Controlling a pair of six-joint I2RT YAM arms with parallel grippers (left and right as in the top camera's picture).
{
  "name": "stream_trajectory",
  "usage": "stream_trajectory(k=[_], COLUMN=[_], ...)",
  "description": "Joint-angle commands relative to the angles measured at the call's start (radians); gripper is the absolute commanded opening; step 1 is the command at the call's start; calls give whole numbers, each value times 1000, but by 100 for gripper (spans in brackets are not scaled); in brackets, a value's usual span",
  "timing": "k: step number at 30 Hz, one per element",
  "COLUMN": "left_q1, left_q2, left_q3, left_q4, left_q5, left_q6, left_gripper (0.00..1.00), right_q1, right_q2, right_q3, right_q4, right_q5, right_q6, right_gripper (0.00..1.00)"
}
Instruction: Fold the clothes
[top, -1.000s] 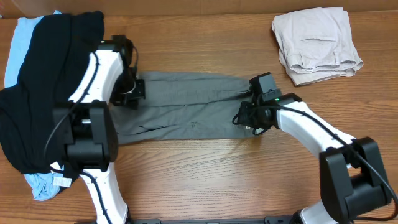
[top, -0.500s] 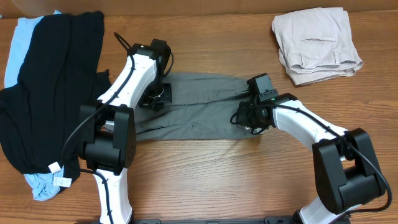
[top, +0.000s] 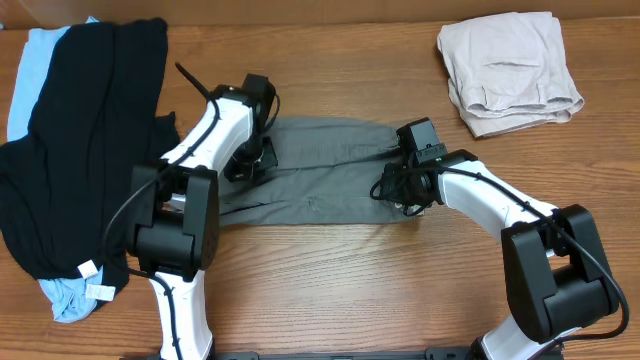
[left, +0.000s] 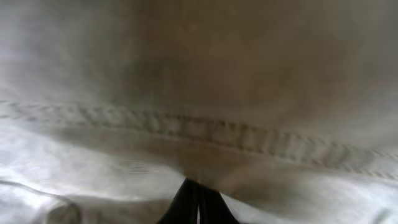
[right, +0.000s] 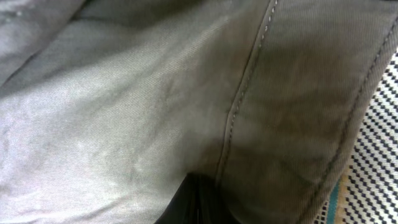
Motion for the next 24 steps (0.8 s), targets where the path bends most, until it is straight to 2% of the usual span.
stream_trajectory(k=[1, 14, 24], left_q1=[8, 12, 11], left_q2=[1, 1, 18], left_q3=[-16, -16, -16], left_q4=[39, 382, 742], left_q5=[-22, -107, -183], left_q6=[-33, -32, -24], left_gripper=[4, 4, 4], right_q1=[-8, -8, -8], right_q2=[5, 5, 5], right_q3=[17, 17, 17], right_q4=[1, -2, -2], right_q5=[20, 36, 54], right_q6=[-2, 8, 8], right_gripper=[4, 4, 4])
